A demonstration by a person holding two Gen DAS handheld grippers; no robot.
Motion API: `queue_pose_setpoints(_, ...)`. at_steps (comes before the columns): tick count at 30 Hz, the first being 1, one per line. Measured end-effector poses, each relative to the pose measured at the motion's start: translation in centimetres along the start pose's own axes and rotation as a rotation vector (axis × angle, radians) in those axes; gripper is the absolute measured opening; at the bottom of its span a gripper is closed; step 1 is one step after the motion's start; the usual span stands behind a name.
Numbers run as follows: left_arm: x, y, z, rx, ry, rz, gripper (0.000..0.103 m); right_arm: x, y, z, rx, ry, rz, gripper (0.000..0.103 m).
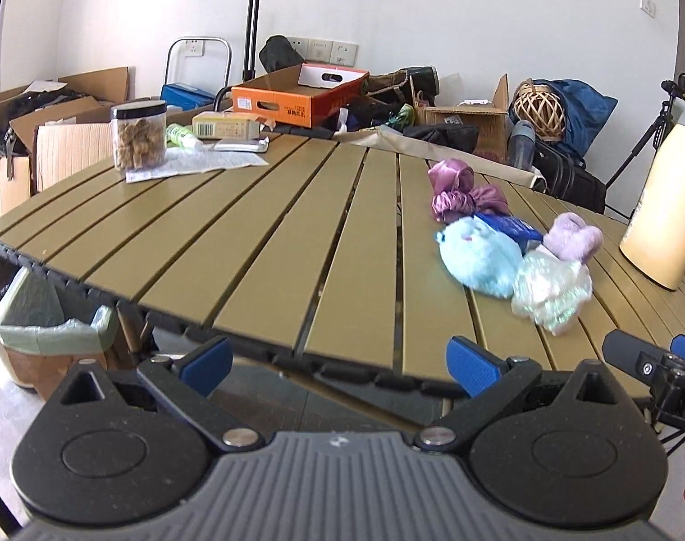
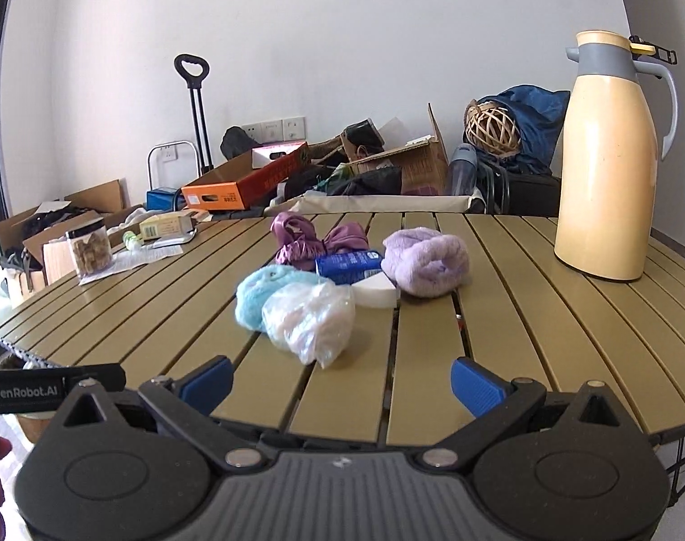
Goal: Collect trash
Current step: 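Move both open tools back up toward the remaining items on the table, then grasp the blue fluffy plush with the left tool while the right tool grasps the clear plastic bag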
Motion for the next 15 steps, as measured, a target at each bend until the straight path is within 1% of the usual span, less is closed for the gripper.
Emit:
queue_pose_setpoints(5,1.6,-0.2,1.5,0.007,-0.014,-0.004,0.103,2.0,0.1,0.9,0.001,-0.012,-0.005,0.103)
queue_pose_setpoints(10,3.5,-0.3,2.6,0.024,-0.006,0.0,0.103,4.2,0.4,1.4,-0.02,-0.011,-0.002,0.103)
queue_pose_setpoints(15,5.2,-0.3,3.8,0.022,0.004,0.0,0.103,6.3,0.8,1.7,-0.034,0.004,0.022,0.103)
Point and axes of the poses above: each gripper's, at about its wrist camera, not at the fingertips, and x roughly the way its jaws point, y to its left, z to its top, the point moved 5 cm from there along x, roughly the way its jaws point, and after that the axes turned 2 degrees about -z, right-handed, at the moved point
